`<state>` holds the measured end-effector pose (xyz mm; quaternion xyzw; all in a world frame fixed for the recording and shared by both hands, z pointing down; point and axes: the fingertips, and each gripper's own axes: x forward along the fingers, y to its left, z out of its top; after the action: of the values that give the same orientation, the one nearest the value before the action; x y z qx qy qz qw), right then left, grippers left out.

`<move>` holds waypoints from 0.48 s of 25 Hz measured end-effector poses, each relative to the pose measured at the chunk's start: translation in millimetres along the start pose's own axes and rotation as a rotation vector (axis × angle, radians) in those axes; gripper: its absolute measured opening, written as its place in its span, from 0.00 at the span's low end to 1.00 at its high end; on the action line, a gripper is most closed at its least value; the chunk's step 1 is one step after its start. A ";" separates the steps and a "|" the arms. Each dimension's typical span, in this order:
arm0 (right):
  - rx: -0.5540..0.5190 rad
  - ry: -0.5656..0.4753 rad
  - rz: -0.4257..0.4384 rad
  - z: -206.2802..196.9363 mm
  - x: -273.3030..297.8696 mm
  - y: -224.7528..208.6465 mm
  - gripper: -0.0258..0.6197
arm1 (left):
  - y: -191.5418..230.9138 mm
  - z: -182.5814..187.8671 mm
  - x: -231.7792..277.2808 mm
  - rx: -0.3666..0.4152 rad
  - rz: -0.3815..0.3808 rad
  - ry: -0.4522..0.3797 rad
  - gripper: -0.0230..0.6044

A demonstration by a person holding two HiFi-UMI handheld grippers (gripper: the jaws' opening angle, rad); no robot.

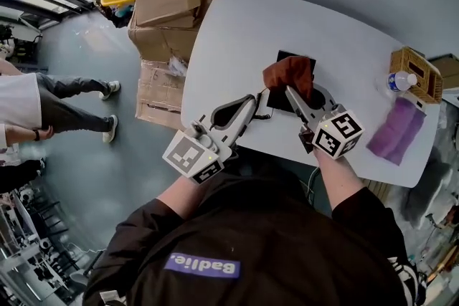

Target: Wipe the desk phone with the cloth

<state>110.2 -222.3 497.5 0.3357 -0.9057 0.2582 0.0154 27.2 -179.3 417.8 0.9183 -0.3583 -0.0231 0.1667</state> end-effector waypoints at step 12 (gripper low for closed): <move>0.049 0.082 -0.111 -44.9 53.3 -72.5 0.18 | 5.1 -13.8 -10.2 -0.018 0.026 0.063 0.05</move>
<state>107.1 -279.3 580.2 0.3746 -0.8777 0.2929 0.0586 18.5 -172.0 431.7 0.9123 -0.3645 0.0049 0.1863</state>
